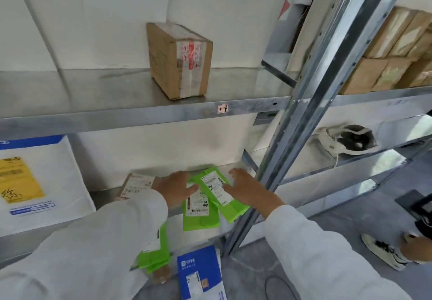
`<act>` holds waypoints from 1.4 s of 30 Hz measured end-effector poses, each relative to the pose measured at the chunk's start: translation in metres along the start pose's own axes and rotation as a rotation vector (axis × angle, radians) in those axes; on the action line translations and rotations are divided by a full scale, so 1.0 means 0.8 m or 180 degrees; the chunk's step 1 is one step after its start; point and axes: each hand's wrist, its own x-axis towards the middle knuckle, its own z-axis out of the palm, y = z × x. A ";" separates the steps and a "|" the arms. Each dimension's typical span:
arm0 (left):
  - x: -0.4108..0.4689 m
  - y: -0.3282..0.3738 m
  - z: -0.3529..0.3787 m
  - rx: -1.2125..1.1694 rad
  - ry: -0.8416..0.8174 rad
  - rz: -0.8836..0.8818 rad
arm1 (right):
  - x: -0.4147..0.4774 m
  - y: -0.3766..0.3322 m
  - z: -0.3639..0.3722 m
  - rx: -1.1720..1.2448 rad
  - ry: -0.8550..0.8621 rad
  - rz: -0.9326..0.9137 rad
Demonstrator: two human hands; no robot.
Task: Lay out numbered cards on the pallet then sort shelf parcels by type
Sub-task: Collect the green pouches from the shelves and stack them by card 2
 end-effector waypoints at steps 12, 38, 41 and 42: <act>0.040 -0.027 0.064 -0.0594 -0.0373 -0.0446 | 0.085 0.054 0.066 -0.0598 -0.0592 0.0302; 0.073 -0.007 0.142 -0.1743 0.0295 -0.1576 | 0.098 0.010 0.133 0.0111 -0.0424 0.0705; 0.073 -0.003 0.149 -0.2009 0.0323 -0.1711 | 0.093 0.011 0.133 0.0568 -0.0492 0.0866; 0.073 -0.002 0.151 -0.2135 0.0352 -0.1743 | 0.091 0.012 0.132 0.0682 -0.0446 0.0928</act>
